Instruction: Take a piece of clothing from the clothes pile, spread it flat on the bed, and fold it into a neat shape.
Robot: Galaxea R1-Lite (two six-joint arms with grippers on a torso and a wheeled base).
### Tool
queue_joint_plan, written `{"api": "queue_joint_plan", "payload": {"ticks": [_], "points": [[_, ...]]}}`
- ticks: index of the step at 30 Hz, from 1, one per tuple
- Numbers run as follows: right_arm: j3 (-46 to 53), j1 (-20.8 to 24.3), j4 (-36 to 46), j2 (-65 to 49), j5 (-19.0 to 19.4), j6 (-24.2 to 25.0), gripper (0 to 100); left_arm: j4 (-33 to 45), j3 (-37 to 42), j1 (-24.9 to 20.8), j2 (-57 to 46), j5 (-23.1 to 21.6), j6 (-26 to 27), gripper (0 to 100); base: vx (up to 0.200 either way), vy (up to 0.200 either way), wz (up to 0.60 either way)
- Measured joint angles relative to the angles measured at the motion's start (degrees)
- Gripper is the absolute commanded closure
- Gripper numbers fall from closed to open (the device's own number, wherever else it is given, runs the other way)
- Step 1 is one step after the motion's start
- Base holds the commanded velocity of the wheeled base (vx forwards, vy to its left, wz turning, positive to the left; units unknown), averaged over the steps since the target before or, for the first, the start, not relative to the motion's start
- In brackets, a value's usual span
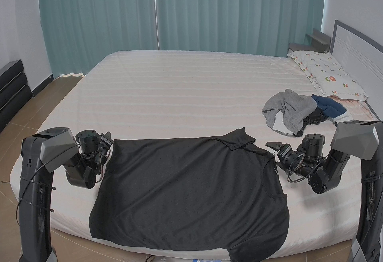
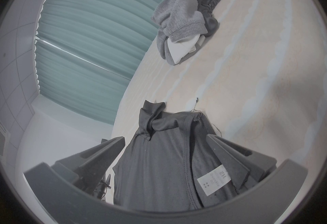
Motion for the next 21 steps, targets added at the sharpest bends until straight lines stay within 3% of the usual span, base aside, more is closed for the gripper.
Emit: {"api": "queue_joint_plan", "payload": {"ticks": [9,18,21], "points": [[-4.61,2.91,16.09,-5.28,-1.89,-3.15,0,-1.24,16.13,0.8,-8.94,-5.19,-1.73,0,0.0,0.0,0.0],[-16.4,10.45,29.18,-6.31,-5.89,-5.6,0,-14.24,38.6,0.65,-14.49,-8.18,-5.62,0,0.0,0.0,0.0],[-21.31,12.01,32.82,-5.08,-6.62,-6.06,0,-16.54,42.84,0.52,-15.1,-8.4,-6.7,0,0.0,0.0,0.0]]}}
